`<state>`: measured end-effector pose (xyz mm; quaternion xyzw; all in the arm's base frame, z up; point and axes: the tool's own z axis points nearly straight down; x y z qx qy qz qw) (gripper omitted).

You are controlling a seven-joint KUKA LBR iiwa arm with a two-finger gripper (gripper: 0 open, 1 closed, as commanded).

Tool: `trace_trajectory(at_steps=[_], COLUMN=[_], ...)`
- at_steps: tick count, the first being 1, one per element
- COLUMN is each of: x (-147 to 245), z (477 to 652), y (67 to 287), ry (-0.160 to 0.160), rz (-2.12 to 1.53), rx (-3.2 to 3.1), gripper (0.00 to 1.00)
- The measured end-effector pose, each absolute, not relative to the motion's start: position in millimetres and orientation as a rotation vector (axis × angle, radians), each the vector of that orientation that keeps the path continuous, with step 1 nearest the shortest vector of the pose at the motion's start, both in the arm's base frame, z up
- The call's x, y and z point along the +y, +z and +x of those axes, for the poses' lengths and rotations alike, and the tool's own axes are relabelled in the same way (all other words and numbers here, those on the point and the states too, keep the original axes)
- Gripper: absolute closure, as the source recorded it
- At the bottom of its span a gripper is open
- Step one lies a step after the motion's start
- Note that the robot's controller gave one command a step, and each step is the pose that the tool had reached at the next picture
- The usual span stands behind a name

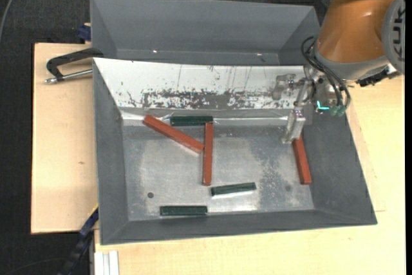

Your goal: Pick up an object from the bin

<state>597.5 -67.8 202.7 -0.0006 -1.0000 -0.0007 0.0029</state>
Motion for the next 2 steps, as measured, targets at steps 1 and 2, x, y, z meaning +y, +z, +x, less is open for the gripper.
trace_trajectory(at_steps=[1,2], x=[-73.4,-24.6], z=[584.2,519.1], y=[133.8,68.9], ry=[-0.003,-0.006], rz=[0.361,0.657], rx=[-3.117,-3.067], gripper=[0.0,0.0])
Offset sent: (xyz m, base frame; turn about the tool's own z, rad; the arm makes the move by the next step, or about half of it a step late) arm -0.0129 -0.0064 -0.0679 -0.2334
